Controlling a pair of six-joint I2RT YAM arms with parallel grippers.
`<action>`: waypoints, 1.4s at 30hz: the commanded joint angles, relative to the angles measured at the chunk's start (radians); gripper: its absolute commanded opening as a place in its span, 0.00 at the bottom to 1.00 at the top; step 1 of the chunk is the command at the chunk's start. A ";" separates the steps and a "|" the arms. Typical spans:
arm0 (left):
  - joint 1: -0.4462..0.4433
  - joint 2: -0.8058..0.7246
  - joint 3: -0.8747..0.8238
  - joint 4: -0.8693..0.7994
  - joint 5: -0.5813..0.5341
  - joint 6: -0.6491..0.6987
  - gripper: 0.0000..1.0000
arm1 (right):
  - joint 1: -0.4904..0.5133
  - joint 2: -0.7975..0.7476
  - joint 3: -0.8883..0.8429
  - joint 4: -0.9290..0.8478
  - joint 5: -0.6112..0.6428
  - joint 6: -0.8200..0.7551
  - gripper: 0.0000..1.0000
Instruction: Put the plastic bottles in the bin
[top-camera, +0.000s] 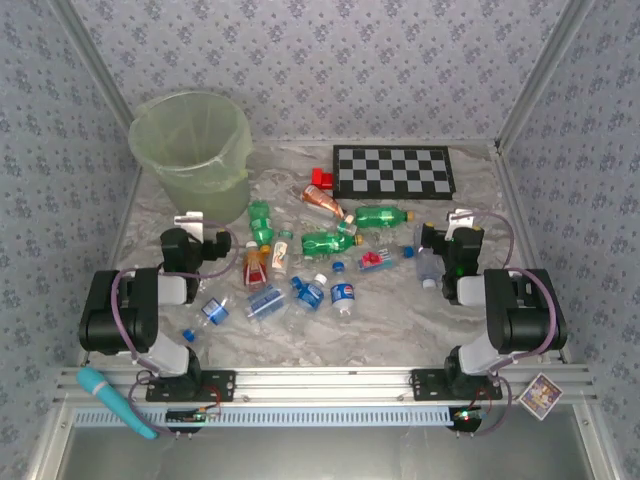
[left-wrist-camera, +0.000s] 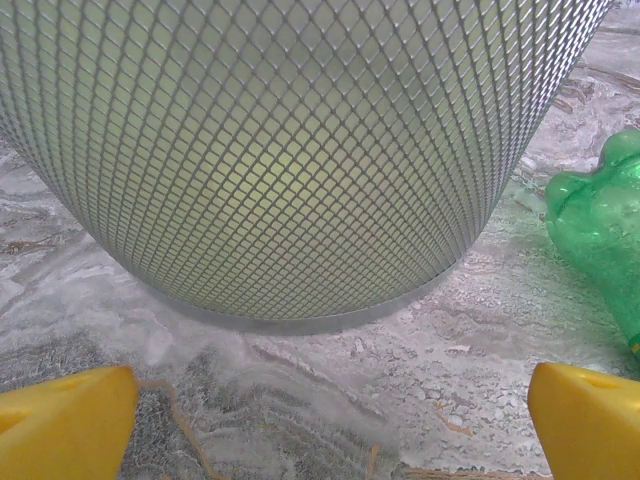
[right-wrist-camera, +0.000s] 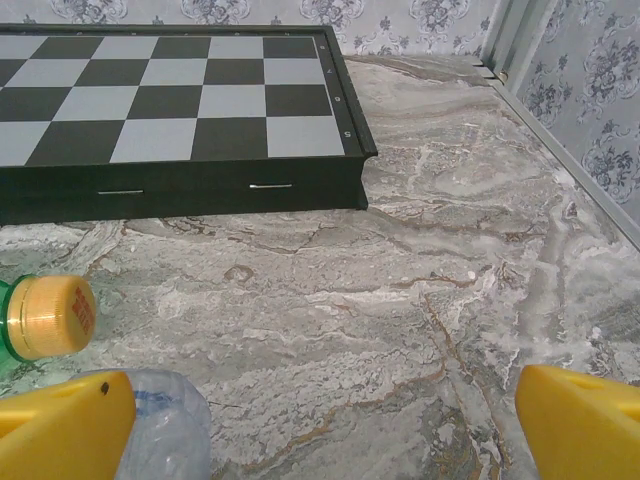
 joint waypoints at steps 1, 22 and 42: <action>-0.001 -0.001 0.022 0.002 -0.007 -0.007 1.00 | -0.004 0.009 0.007 -0.009 0.002 0.016 0.99; 0.004 0.003 0.039 -0.024 -0.065 -0.037 1.00 | -0.001 0.009 0.006 -0.009 0.005 0.015 1.00; -0.016 -0.312 0.217 -0.596 -0.237 -0.164 1.00 | 0.013 -0.086 0.000 -0.069 0.082 0.020 1.00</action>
